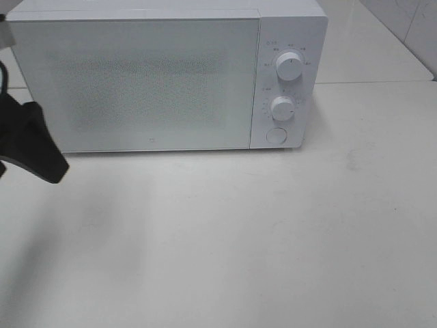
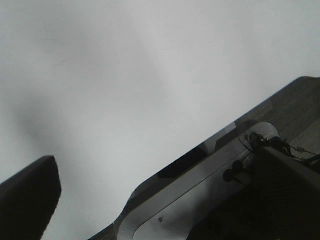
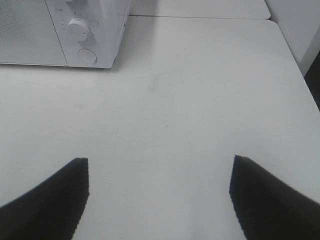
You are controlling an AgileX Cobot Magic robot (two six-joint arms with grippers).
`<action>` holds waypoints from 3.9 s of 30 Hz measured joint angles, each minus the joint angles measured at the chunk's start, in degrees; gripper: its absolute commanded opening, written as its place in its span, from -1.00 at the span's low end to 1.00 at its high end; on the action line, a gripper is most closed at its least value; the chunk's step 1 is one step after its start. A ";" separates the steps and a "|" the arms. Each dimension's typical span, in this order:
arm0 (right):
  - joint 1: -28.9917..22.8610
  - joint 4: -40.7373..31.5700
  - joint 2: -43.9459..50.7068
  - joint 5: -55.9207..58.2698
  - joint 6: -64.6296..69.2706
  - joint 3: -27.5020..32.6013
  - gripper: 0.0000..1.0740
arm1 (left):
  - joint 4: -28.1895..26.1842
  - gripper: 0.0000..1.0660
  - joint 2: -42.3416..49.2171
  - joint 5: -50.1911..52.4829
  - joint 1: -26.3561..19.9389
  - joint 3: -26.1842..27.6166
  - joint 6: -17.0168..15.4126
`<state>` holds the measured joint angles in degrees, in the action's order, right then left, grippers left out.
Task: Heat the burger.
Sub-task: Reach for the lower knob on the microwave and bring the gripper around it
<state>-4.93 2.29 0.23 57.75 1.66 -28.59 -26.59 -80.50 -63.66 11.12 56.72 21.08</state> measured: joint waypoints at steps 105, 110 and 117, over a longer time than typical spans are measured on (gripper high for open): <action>0.00 0.00 0.00 0.00 0.00 0.00 0.40 | 16.56 0.83 80.79 1.20 -15.36 -26.87 -10.66; 0.00 0.00 0.00 -0.06 0.00 0.00 0.40 | 16.56 0.83 80.79 1.20 -15.36 -26.87 -10.66; 0.00 0.00 0.00 -3.04 0.06 -0.63 0.40 | 16.56 0.83 80.79 1.20 -15.36 -26.87 -10.66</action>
<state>-4.93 2.29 0.23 54.72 1.72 -29.22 -10.03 0.29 -62.45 -4.24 29.85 10.43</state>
